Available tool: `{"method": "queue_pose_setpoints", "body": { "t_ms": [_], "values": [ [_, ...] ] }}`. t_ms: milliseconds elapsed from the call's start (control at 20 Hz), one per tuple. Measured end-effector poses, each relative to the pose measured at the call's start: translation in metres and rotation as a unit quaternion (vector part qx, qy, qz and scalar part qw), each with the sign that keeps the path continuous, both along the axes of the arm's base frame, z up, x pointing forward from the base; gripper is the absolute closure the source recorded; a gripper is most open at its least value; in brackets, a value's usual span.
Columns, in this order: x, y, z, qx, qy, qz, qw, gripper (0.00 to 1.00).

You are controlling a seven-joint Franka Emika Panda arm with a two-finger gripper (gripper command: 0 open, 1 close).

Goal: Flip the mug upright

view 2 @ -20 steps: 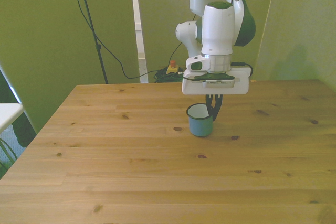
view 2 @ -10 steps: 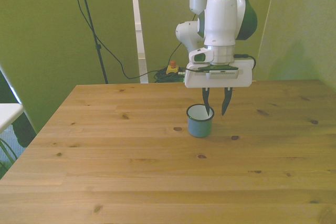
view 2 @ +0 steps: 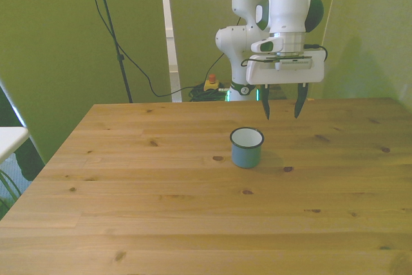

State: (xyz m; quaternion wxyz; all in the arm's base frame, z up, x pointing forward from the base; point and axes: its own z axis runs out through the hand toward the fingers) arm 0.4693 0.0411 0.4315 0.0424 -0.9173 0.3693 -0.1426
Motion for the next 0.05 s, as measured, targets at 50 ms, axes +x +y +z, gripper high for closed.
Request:
{"method": "queue_pose_setpoints", "body": {
  "t_ms": [50],
  "values": [
    [-0.0035, 0.0054, -0.0034, -0.002, 0.001, 0.003, 1.0, 0.0]
  ]
}}
